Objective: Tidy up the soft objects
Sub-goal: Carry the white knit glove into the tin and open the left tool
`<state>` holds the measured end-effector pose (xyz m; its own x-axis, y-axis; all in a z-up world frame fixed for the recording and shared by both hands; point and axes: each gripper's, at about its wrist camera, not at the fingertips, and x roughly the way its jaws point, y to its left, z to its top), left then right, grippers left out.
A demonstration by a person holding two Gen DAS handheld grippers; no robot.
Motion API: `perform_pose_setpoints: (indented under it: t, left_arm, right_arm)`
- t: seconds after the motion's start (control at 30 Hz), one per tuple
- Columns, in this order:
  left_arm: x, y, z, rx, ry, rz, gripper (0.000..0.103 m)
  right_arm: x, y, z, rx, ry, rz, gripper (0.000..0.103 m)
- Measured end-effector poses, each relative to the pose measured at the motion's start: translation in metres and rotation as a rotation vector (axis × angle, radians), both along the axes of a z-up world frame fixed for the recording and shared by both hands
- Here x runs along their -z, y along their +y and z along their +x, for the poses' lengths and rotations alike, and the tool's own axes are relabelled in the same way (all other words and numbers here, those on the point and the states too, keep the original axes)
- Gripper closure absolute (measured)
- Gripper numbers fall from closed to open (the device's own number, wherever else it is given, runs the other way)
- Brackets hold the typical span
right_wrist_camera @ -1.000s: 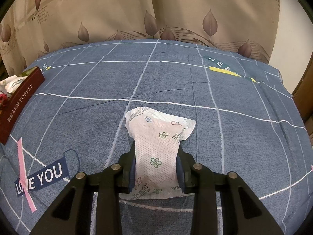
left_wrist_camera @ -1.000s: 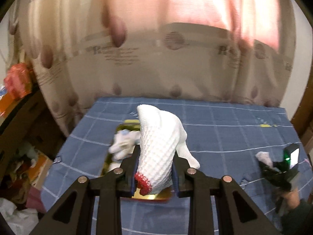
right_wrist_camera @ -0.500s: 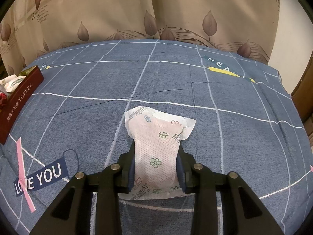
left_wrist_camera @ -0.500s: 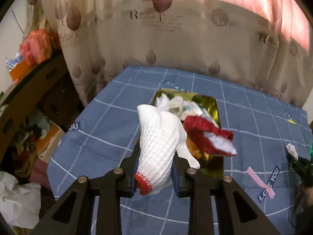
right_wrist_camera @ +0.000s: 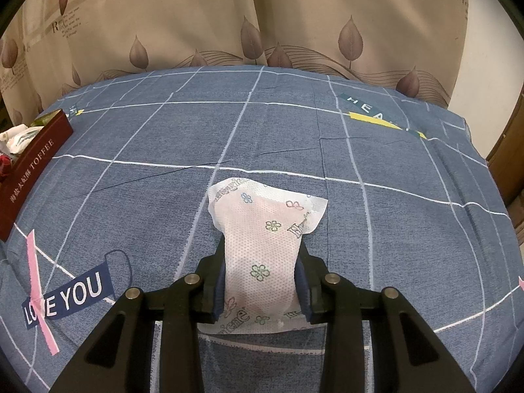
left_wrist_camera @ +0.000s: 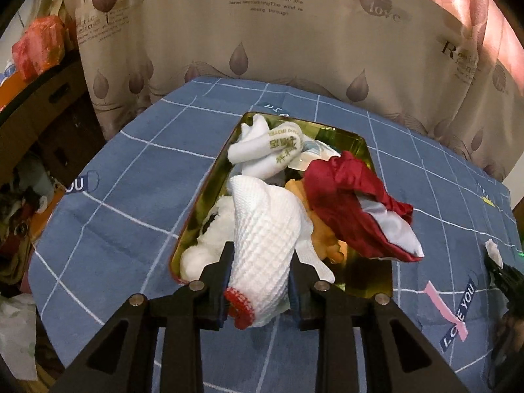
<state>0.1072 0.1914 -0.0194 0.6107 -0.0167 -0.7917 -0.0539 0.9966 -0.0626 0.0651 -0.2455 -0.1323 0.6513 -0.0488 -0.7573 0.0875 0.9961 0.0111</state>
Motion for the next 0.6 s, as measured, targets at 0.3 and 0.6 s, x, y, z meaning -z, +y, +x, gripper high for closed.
perform_pose_setpoints:
  t: [0.3, 0.6]
  left_arm:
    - [0.009, -0.006, 0.002, 0.030, -0.030, 0.062, 0.057]
    - [-0.008, 0.001, -0.010, 0.041, -0.107, 0.003, 0.046]
  right_arm:
    - [-0.005, 0.007, 0.000, -0.043, -0.015, -0.031, 0.082]
    - [-0.042, 0.031, 0.009, -0.086, -0.063, 0.047, 0.083]
